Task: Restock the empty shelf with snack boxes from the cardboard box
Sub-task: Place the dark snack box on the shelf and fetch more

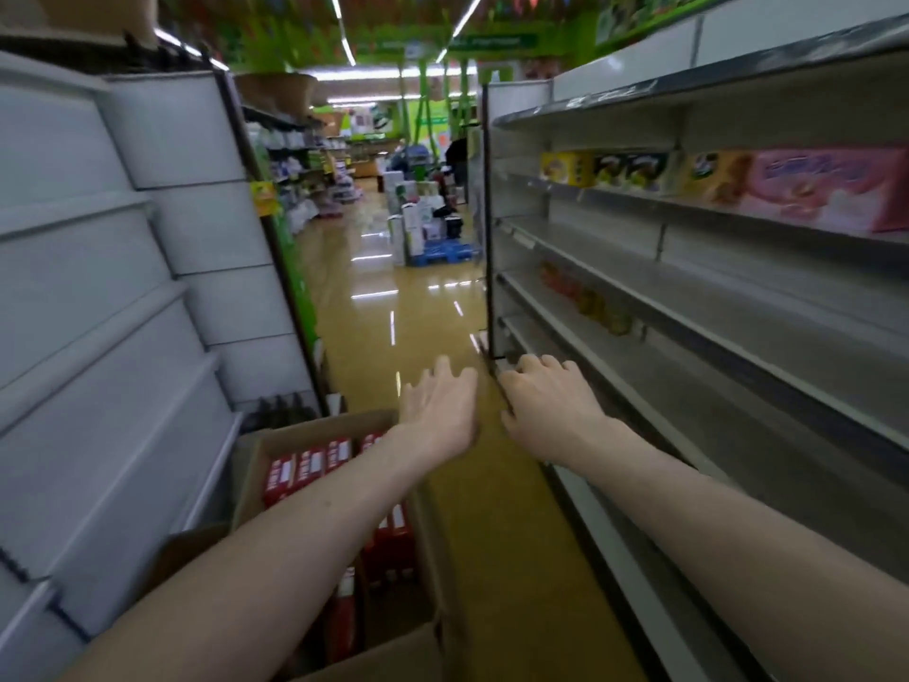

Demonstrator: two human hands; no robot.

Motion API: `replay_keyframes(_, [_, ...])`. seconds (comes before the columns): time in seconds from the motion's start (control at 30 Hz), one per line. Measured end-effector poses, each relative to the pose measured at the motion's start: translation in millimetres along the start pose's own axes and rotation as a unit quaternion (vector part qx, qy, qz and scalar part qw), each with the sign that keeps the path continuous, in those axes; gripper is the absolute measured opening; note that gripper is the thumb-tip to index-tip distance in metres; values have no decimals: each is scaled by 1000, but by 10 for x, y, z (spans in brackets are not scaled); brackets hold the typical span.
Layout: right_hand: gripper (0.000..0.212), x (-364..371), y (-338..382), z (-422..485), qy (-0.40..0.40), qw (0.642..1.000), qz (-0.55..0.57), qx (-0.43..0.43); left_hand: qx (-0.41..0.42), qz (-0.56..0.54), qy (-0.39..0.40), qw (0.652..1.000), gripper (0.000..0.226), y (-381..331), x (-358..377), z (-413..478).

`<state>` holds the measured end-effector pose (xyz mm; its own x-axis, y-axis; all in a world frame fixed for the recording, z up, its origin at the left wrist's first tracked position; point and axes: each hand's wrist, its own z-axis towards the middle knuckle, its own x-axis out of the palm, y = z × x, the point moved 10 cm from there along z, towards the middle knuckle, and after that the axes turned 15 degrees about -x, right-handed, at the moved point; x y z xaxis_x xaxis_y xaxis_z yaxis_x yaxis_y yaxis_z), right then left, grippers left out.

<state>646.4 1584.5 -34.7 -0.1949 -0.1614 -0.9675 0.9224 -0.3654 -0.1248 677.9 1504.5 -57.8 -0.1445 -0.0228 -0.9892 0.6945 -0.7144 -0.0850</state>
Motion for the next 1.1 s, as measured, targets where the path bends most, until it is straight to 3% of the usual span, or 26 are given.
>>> replay_keyframes(0.33, [29,781,1468,981,48,988,101,-102,-115,9,92,989,46,1933,594,246])
replay_keyframes(0.53, [34,1414,2184,1256,114,967,148,-174,-219,-64,164,960,41,2872,1265,105])
replay_keyframes(0.8, [38,2555,2635,1424,223,929,200,-218,-327,-90,272,901,50,3403,2369,15])
replay_keyframes(1.1, [49,3637,2777,1319,329,884,270,-195,-443,-126,319,828,61,3689,3335,-122])
